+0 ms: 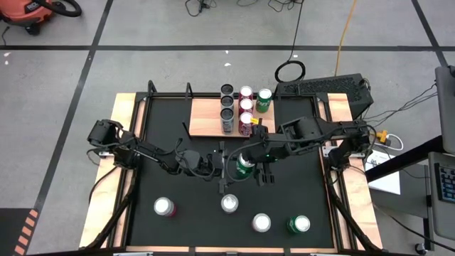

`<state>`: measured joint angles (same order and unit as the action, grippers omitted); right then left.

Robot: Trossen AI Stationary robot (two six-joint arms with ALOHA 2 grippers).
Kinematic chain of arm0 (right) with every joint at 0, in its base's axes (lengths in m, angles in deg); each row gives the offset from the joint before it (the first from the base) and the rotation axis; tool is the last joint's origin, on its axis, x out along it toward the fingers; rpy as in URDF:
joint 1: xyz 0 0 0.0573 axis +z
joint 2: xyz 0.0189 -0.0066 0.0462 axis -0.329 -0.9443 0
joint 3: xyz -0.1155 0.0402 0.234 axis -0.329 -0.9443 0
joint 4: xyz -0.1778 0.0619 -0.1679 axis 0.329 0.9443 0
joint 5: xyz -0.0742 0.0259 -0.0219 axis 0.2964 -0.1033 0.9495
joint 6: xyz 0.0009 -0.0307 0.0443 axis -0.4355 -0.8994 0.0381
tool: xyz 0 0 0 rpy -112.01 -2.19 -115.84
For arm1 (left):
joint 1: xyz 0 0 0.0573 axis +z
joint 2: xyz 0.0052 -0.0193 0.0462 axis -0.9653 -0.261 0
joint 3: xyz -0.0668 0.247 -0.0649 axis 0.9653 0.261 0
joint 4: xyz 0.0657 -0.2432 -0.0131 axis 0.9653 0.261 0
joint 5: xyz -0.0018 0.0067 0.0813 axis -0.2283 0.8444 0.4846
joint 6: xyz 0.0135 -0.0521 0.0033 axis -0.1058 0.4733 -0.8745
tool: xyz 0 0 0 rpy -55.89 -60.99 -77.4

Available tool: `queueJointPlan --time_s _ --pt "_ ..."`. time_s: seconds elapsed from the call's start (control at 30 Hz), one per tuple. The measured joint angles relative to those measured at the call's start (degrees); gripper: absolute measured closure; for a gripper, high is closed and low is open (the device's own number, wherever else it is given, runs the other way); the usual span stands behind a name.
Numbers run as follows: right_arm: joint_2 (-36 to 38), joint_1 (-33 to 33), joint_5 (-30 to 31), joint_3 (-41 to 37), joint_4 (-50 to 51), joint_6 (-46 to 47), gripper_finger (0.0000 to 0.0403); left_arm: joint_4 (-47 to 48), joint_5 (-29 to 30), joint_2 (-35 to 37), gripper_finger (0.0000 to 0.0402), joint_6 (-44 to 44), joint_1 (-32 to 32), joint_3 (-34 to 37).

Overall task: Place canned beverage on shelf
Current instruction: Put the top left green soda can on the shelf

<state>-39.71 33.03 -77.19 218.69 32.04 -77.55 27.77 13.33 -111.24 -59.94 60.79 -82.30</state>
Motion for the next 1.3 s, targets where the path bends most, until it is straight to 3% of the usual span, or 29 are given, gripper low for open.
queueJointPlan --time_s 0.5,0.83,1.17,1.3 --pt "0.0 0.0 -1.3 0.0 0.0 -0.3 0.0129 0.0 0.2 0.0 0.0106 0.3 0.0 0.0" --pt "0.0 0.0 -1.7 -0.1 2.8 -0.5 0.0132 -0.7 0.2 0.1 0.0008 -0.4 -0.3 -0.2" --pt "0.0 -2.5 -1.1 -0.1 7.7 -2.3 0.0132 0.3 4.9 0.9 0.0015 -0.5 -0.3 0.9" --pt "0.0 -4.9 -1.1 -0.1 9.4 -4.8 0.0132 5.3 7.5 4.1 0.0015 -0.8 -0.3 1.7"
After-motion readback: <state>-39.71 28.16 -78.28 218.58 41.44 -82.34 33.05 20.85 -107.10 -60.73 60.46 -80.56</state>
